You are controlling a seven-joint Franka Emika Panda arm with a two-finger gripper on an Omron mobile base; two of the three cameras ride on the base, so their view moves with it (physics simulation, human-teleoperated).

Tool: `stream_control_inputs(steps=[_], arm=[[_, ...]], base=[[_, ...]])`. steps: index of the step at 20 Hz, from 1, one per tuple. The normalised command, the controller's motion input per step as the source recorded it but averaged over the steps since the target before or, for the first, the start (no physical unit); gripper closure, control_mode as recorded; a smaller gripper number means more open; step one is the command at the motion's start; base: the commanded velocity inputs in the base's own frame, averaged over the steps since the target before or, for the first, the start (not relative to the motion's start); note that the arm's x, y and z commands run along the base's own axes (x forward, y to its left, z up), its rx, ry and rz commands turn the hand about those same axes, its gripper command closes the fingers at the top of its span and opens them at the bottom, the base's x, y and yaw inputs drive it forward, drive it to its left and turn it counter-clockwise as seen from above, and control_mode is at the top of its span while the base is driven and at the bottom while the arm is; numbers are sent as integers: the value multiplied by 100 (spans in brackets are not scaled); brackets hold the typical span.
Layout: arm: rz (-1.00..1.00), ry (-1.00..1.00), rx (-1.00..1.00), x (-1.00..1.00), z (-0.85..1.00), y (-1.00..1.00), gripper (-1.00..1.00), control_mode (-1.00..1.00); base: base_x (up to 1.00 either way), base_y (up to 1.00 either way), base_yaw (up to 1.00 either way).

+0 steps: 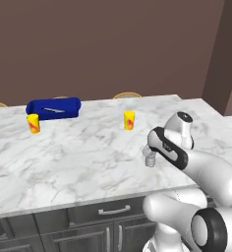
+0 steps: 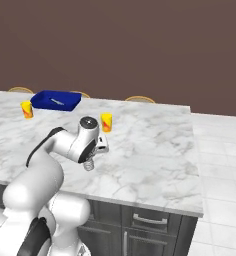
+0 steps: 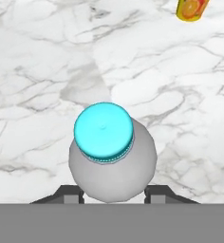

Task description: Place the drinks on the dining counter in a tight cluster.

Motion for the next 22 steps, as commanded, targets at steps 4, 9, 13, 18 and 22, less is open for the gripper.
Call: stream_control_inputs(steps=[4, 9, 13, 18, 22], arm=[[0, 0, 2, 2, -18, 0, 100, -100], [0, 0, 2, 0, -15, -2, 100, -100], [0, -3, 0, 0, -15, 0, 100, -100], [0, -3, 0, 0, -16, 0, 100, -100], [0, -1, 0, 0, -16, 0, -100, -100]], base=[[0, 0, 0], [0, 0, 0], [0, 0, 0], [0, 0, 0], [0, 0, 0]])
